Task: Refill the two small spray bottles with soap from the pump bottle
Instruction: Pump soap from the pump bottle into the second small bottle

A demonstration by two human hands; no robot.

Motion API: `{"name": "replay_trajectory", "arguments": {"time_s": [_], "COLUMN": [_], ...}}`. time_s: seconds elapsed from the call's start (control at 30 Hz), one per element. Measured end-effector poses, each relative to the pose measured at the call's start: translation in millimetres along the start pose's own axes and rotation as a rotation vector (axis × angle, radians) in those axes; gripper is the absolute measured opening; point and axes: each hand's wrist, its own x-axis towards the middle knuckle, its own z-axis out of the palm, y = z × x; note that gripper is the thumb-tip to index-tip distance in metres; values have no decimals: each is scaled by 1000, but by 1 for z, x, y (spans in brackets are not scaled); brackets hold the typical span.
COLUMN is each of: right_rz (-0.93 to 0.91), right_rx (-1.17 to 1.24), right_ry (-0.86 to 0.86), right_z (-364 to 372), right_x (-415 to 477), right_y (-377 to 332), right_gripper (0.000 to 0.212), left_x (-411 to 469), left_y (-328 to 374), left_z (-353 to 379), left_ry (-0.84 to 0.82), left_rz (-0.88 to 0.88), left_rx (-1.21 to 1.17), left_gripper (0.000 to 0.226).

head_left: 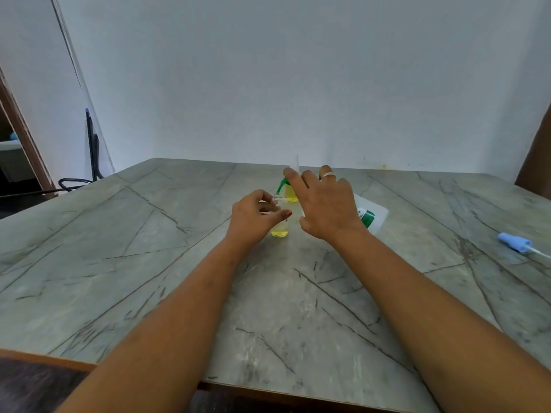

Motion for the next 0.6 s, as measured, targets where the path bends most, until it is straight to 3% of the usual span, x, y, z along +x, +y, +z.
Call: {"name": "replay_trajectory", "arguments": {"time_s": [0.6], "right_rz": [28], "right_rx": [-22], "right_ry": [-7], "right_z": [3], "right_x": [2], "right_y": [-3], "right_gripper": [86], "left_x": [2], "left_y": [-6], "left_z": [1], "left_ry": [-52], "left_rz": [39], "left_rx": [-13], "left_gripper": [32]}}
